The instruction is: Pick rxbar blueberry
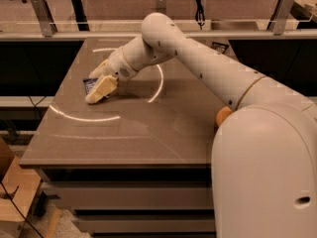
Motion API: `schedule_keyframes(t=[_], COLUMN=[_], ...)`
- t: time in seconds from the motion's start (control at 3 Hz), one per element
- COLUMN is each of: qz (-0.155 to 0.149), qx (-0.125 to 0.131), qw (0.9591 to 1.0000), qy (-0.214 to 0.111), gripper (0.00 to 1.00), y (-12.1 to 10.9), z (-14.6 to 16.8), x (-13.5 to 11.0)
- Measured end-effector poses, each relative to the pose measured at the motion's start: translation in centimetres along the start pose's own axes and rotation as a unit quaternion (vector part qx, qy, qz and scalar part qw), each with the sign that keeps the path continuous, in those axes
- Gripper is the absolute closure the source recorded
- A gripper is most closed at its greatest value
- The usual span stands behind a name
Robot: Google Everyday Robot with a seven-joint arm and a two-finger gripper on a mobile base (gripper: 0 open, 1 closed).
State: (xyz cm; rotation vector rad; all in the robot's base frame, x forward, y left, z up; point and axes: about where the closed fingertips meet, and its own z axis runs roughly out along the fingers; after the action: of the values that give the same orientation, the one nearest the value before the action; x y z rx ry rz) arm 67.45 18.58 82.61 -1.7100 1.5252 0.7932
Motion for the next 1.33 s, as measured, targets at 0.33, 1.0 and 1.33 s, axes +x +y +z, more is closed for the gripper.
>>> schedule_keyframes(t=[0.33,1.0,1.33], qz=[-0.003,-0.027,-0.068], qx=[0.009,0.047,0.076], qw=[0.9999,0.9978,0.994], qy=[-0.01,-0.039,-0.041], gripper=[0.88,1.0,1.0], y=[-0.1,-1.0,-1.3], z=[-0.8,-5.9,-11.0], x=[-0.6,-4.1,-7.0])
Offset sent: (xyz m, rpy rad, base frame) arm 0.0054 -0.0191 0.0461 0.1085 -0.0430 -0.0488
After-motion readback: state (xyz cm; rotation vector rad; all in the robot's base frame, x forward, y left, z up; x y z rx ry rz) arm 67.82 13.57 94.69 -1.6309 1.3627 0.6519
